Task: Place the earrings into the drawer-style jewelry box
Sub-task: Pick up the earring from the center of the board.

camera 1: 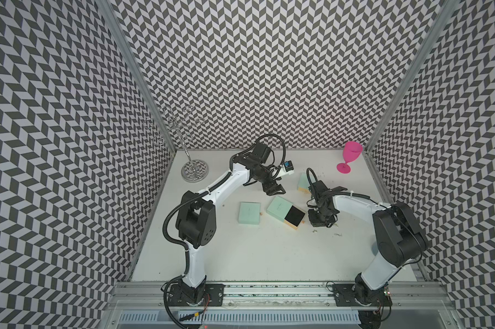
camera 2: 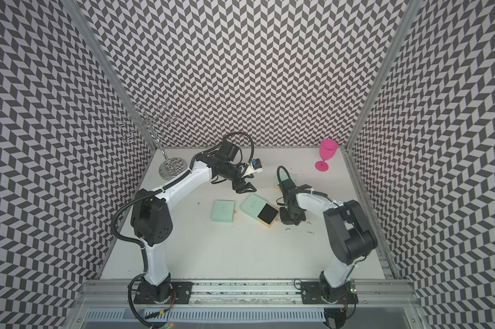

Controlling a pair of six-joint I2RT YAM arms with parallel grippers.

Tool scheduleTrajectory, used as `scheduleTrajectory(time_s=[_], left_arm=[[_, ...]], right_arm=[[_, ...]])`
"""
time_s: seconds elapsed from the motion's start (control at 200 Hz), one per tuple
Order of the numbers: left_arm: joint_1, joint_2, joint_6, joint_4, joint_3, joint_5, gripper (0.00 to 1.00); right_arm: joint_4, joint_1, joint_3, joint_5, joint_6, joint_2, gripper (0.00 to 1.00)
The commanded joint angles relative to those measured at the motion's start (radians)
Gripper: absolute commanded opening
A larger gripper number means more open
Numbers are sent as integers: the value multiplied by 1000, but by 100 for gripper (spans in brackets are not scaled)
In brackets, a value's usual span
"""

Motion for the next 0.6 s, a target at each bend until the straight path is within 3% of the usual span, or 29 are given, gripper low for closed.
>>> scheduleTrajectory(time_s=[0.0,0.591], left_arm=[[8,-38,7,5,-10,27,75],[11,-37,10,8,-22,32,75]], right_arm=[[-12,11,23,40,-14,13,19],[-20,46,-6,78,-1,11,14]])
